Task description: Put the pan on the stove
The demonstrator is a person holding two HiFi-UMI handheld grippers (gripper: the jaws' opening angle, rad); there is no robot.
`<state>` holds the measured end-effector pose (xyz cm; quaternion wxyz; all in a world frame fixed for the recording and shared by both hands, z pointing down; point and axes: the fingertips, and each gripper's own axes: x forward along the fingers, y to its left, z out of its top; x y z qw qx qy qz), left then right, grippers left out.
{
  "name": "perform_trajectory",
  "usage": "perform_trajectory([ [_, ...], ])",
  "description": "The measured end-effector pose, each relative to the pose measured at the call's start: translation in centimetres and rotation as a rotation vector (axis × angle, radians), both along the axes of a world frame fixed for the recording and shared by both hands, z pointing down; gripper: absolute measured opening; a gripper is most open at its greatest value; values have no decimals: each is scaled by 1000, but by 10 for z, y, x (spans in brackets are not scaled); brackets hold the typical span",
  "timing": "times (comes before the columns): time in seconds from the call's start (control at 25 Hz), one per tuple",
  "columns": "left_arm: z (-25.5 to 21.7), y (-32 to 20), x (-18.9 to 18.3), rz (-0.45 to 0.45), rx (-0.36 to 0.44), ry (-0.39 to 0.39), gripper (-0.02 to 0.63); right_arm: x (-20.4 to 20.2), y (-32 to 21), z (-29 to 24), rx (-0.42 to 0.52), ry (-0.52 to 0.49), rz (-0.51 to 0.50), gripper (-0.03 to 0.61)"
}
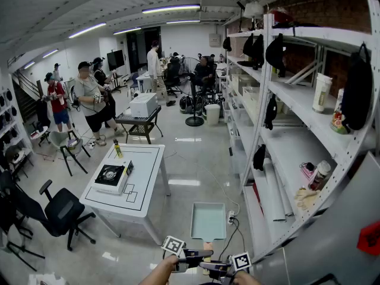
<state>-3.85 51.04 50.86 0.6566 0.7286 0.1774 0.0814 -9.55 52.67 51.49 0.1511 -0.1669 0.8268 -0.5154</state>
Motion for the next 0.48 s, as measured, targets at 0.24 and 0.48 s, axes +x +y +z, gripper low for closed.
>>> perform_trajectory([
  [0.24, -2, 8, -51, 1, -20, 18, 176, -49, 8, 4, -24, -32, -3, 169],
  [0.48, 6, 23, -72, -25, -55, 21, 178, -69, 23, 13, -36, -3, -55, 171],
])
